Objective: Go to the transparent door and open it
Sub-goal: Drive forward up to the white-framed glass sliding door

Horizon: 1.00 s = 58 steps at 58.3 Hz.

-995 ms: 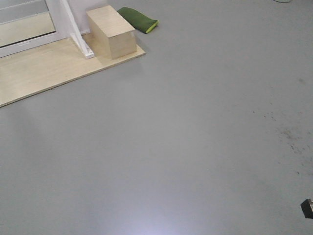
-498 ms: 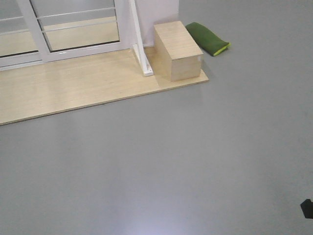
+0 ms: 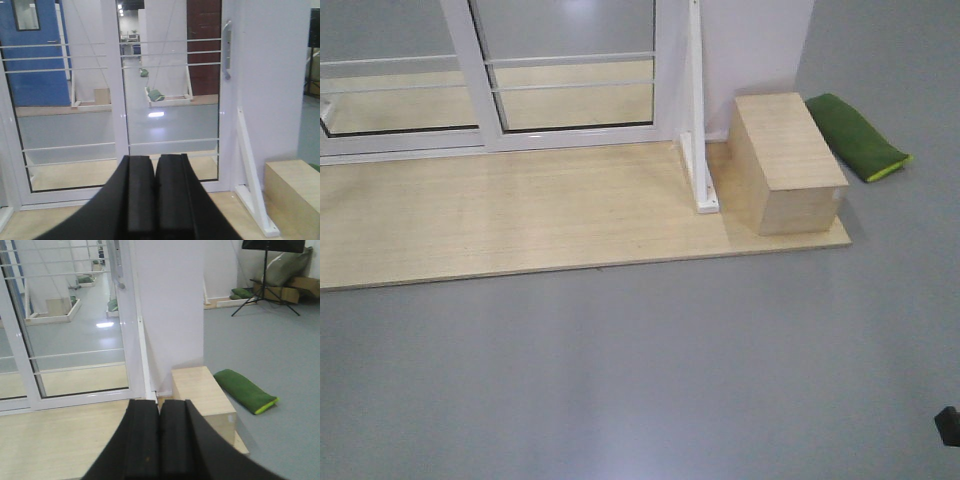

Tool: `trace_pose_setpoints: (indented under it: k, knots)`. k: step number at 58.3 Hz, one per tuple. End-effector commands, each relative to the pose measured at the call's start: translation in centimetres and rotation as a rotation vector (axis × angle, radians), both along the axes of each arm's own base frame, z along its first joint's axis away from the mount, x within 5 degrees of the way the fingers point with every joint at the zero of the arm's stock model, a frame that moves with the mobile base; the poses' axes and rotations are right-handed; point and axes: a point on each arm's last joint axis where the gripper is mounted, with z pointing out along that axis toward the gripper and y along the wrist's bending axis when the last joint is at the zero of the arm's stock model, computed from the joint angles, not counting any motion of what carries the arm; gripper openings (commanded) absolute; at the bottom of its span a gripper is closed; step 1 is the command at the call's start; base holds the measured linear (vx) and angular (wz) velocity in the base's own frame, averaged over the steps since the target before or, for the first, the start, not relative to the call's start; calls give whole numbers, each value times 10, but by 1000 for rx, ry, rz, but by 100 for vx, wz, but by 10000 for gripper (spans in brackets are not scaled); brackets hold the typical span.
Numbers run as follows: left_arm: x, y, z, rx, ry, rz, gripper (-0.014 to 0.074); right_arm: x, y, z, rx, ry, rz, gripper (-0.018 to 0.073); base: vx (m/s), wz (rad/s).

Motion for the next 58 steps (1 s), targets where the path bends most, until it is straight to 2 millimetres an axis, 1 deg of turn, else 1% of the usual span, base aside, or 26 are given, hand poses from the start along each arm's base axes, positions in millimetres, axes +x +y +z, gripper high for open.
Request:
trace_pose_setpoints:
  k: [1,21,35,46,58]
  knots:
    - [-1,1,2,-9,-68,9,-6,-1,0,7,-16,-95,2,-9,61,40]
    - [-1,1,2,-9,-68,9,-6,-1,0,7,-16,-95,2,-9,61,41]
    - [-1,1,2,-9,-68,9,-6,-1,0,7,-16,-95,2,-9,61,30]
    - [-1,1,2,-9,-68,10,-6,-1,0,7,-16,-96,2,-9,59,12]
    - [-1,1,2,-9,-68,10,-6,-1,0,7,-16,-95,2,-9,57,-8]
